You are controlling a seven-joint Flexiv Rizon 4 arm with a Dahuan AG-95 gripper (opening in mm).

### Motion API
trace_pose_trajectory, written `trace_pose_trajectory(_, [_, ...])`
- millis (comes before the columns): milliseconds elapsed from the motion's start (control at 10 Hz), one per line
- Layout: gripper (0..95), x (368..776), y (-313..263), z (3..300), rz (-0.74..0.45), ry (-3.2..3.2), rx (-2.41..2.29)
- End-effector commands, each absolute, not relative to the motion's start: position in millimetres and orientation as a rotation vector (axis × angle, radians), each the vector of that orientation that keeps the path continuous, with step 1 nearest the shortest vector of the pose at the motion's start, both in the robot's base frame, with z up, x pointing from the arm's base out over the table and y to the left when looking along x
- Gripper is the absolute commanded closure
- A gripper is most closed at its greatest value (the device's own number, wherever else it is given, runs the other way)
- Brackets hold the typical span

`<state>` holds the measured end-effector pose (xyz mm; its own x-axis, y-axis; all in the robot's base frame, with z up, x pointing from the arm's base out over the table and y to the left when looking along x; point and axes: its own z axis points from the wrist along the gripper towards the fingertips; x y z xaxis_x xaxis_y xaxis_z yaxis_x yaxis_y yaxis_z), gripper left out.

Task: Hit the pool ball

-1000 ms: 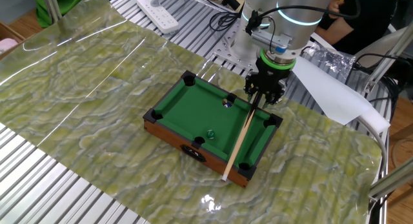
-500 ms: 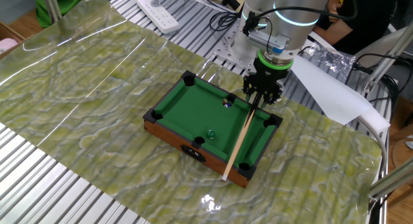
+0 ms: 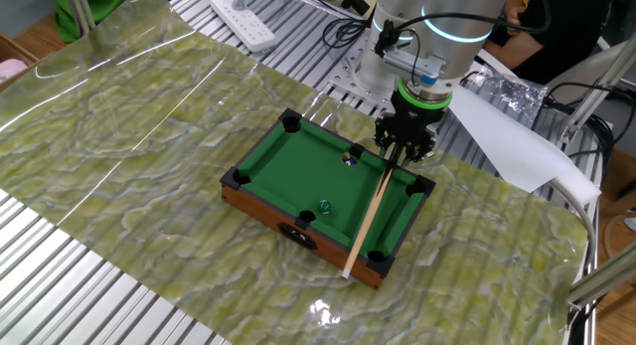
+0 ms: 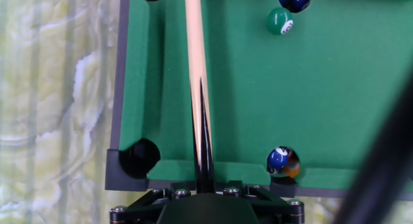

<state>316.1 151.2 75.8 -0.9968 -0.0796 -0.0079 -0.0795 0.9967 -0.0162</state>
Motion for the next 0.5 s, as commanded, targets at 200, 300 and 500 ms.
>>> trace_pose_trajectory(200, [95.0, 315.6, 151.2, 76.3, -0.024, 3.134, -0.133])
trace_pose_trajectory(300, [95.0, 315.6, 151.3, 76.2, -0.025, 3.134, -0.134])
trace_pose_trajectory(500, [95.0, 315.6, 151.4, 76.2, -0.027, 3.135, -0.135])
